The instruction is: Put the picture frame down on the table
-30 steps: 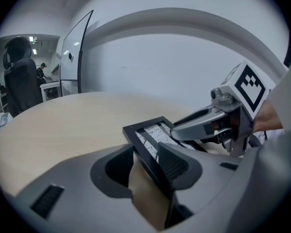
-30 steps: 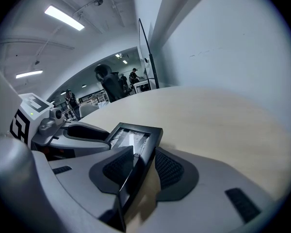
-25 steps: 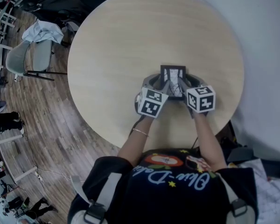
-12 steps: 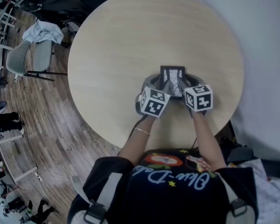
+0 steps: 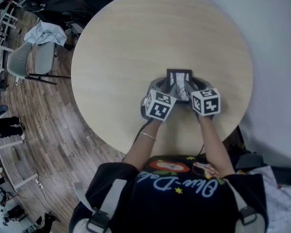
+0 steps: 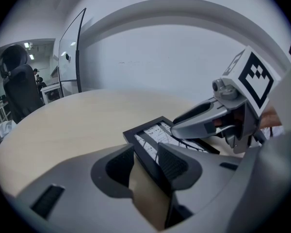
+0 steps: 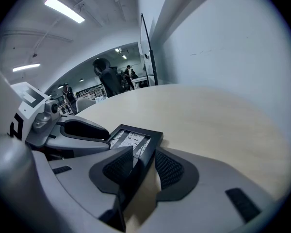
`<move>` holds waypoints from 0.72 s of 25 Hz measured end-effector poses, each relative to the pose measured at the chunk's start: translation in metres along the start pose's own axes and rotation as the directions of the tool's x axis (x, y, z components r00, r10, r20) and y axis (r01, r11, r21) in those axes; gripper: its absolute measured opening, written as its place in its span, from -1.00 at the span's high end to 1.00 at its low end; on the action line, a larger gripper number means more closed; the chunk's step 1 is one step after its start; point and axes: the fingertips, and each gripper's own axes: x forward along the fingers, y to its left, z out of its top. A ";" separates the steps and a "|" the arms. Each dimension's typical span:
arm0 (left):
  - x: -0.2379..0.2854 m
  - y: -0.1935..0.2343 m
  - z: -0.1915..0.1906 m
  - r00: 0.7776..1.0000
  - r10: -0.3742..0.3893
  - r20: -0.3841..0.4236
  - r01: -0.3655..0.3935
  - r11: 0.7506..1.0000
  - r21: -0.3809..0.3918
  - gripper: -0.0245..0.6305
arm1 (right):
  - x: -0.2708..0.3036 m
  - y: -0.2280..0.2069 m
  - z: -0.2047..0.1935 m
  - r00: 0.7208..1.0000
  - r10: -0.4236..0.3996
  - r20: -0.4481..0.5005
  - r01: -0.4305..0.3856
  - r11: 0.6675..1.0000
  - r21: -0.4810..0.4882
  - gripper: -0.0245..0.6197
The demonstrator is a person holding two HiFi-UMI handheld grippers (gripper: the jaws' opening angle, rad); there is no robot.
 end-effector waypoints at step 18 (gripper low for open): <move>-0.036 0.016 0.050 0.978 0.033 0.207 -0.036 0.999 0.010 0.50 | -0.023 0.004 0.035 0.987 0.007 0.158 -0.001 0.999 -0.038 0.56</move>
